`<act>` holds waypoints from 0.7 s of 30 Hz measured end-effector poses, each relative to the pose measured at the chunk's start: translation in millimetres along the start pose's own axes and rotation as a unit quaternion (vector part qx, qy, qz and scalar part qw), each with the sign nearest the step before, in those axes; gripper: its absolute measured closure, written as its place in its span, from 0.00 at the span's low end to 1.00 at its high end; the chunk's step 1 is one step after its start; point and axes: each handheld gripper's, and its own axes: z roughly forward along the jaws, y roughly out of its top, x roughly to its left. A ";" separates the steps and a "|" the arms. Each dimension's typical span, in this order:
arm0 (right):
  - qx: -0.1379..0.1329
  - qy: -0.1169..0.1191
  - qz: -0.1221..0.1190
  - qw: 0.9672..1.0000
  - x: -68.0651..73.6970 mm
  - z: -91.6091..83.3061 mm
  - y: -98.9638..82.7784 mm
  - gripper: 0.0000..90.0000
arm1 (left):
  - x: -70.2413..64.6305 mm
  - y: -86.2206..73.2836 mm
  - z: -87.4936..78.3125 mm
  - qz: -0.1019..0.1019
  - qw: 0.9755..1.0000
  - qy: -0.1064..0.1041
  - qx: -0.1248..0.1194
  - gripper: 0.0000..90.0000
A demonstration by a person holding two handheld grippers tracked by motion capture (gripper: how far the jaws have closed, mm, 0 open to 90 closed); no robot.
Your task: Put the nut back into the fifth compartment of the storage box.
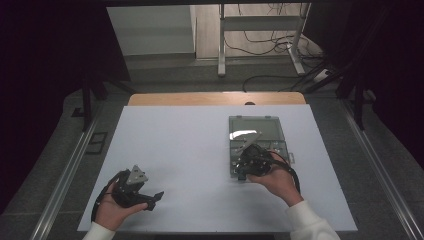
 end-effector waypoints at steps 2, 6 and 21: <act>-0.004 -0.002 0.004 1.000 -4.0 0.5 -0.2 0.78 | 0.0 0.0 0.1 0.000 1.000 0.000 0.000 0.08; -0.008 -0.005 0.011 1.000 -8.9 0.2 -0.5 0.78 | -0.1 -0.1 0.1 0.001 1.000 0.000 0.000 0.08; -0.002 -0.018 0.022 1.000 -22.5 14.9 2.1 0.78 | -0.7 -0.1 0.1 0.003 1.000 0.000 0.001 0.08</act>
